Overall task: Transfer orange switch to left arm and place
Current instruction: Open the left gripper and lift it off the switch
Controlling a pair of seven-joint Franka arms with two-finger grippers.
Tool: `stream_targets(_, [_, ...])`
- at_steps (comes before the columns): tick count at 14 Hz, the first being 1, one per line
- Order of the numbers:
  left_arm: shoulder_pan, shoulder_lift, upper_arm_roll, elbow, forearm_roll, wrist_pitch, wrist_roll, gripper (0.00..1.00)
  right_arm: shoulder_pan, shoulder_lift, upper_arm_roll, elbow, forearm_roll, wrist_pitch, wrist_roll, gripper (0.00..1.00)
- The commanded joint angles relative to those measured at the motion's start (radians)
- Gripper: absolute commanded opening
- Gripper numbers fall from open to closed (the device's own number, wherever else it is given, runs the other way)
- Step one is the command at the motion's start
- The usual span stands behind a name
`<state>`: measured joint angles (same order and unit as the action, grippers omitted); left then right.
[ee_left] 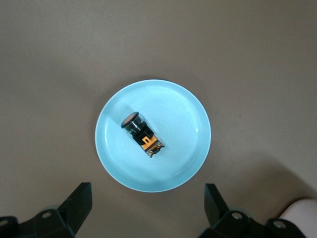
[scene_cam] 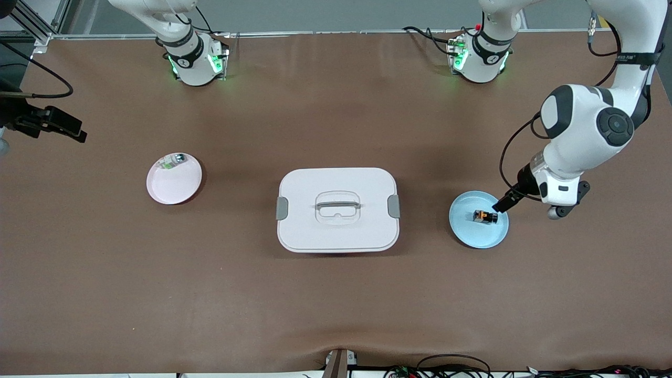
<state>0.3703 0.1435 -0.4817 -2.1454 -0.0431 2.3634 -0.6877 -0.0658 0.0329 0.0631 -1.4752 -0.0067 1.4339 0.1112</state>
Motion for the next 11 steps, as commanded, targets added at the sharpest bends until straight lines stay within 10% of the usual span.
stream_targets(1, [0.005,-0.09,0.006,-0.065,-0.047,-0.004,0.192,1.0,-0.003,0.009,0.003,0.024,-0.013,-0.015,-0.01,1.0])
stream_targets(11, [0.021,-0.28,0.002,-0.062,-0.103,-0.105,0.554,1.0,-0.003,0.009,0.003,0.024,-0.013,-0.017,-0.01,1.0])
